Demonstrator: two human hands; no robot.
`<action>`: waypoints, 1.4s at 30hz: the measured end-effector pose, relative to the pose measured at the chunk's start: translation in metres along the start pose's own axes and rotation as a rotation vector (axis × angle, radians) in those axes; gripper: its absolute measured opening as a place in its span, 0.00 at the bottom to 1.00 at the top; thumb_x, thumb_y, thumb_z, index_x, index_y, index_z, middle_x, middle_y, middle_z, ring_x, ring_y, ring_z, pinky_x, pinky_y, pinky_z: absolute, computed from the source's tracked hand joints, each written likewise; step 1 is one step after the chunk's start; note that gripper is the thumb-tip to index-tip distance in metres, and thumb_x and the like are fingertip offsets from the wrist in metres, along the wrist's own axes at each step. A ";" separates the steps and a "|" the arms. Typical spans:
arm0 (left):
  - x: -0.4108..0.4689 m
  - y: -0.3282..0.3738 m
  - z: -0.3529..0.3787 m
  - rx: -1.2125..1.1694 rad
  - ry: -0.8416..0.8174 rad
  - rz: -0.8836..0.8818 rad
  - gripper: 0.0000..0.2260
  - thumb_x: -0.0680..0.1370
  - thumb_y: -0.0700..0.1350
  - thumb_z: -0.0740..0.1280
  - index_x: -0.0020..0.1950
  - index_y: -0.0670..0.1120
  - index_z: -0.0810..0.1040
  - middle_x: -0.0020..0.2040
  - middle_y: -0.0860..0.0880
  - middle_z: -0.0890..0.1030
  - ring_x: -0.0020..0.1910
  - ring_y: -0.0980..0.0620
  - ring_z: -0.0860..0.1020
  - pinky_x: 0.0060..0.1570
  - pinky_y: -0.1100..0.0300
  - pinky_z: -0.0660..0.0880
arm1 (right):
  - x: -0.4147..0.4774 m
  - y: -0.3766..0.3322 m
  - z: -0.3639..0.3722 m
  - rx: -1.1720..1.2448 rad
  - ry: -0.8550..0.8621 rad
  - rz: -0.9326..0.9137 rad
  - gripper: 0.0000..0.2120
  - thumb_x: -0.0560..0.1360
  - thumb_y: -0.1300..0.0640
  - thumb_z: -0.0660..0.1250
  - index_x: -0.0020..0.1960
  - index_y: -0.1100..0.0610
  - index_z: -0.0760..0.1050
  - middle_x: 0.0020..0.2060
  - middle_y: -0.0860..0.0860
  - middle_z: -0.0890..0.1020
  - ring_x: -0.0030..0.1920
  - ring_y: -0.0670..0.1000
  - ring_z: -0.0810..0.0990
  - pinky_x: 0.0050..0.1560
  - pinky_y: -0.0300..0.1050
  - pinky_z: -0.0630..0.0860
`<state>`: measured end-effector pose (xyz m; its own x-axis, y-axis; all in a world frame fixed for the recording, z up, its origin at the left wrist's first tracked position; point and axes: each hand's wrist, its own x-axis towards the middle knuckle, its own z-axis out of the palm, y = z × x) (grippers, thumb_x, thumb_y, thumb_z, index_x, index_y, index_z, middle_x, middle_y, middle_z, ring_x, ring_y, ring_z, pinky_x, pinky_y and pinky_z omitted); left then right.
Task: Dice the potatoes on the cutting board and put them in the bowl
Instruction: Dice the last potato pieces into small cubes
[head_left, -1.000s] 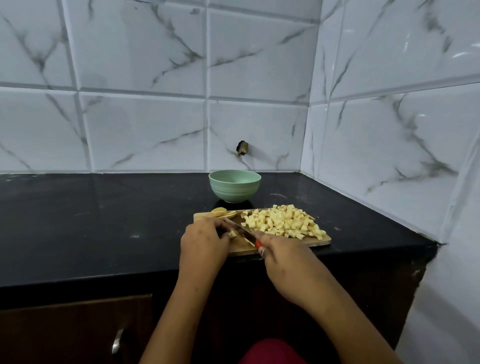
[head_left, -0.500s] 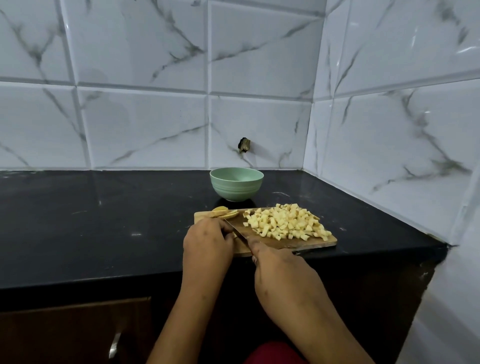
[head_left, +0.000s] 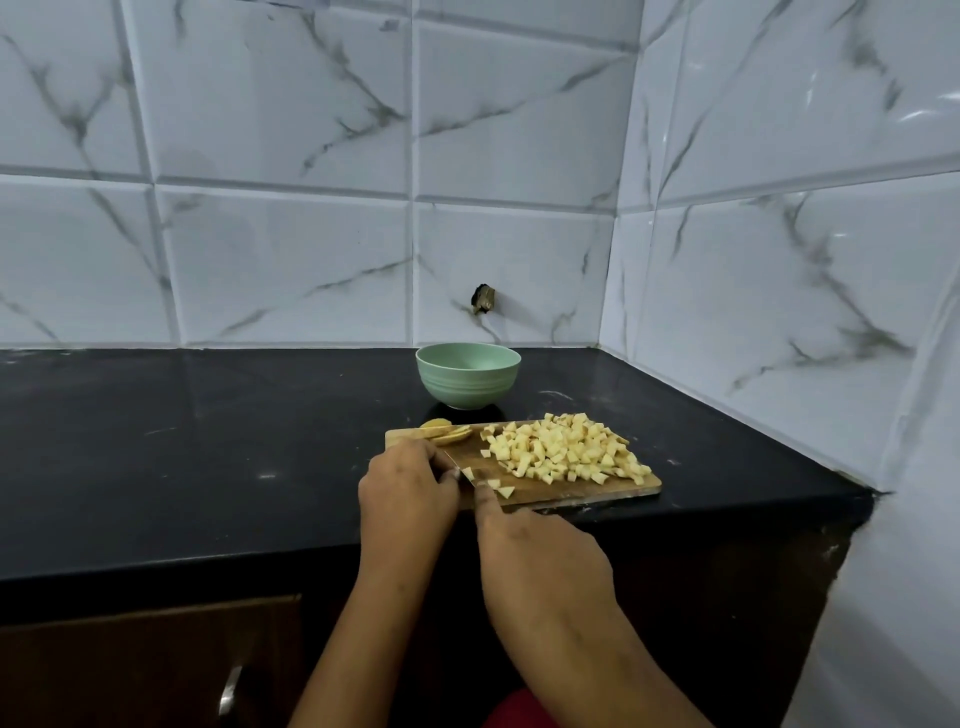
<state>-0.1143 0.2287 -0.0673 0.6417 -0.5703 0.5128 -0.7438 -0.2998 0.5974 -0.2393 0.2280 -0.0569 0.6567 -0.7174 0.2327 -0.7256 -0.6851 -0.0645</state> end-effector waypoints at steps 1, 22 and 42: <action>0.000 0.000 0.000 -0.002 0.001 0.005 0.04 0.75 0.47 0.70 0.46 0.49 0.82 0.41 0.56 0.77 0.41 0.58 0.71 0.41 0.64 0.65 | -0.002 0.001 0.000 0.005 0.003 -0.002 0.32 0.80 0.64 0.57 0.78 0.51 0.47 0.56 0.54 0.78 0.53 0.54 0.78 0.41 0.47 0.70; 0.004 0.004 0.009 0.110 0.005 0.040 0.06 0.77 0.45 0.63 0.49 0.47 0.80 0.48 0.52 0.80 0.43 0.57 0.70 0.42 0.65 0.62 | 0.003 0.004 -0.006 0.136 0.043 0.028 0.17 0.81 0.61 0.54 0.69 0.53 0.64 0.54 0.52 0.79 0.53 0.54 0.79 0.42 0.45 0.69; 0.005 -0.005 -0.002 -0.033 -0.116 0.057 0.05 0.76 0.47 0.69 0.50 0.54 0.83 0.46 0.58 0.80 0.38 0.63 0.72 0.36 0.71 0.65 | -0.022 0.026 -0.016 0.247 0.044 0.021 0.24 0.82 0.57 0.53 0.76 0.42 0.56 0.54 0.47 0.78 0.47 0.47 0.77 0.42 0.42 0.73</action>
<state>-0.1074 0.2290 -0.0665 0.5711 -0.6706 0.4734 -0.7708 -0.2397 0.5903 -0.2753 0.2280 -0.0485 0.6282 -0.7295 0.2706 -0.6633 -0.6839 -0.3037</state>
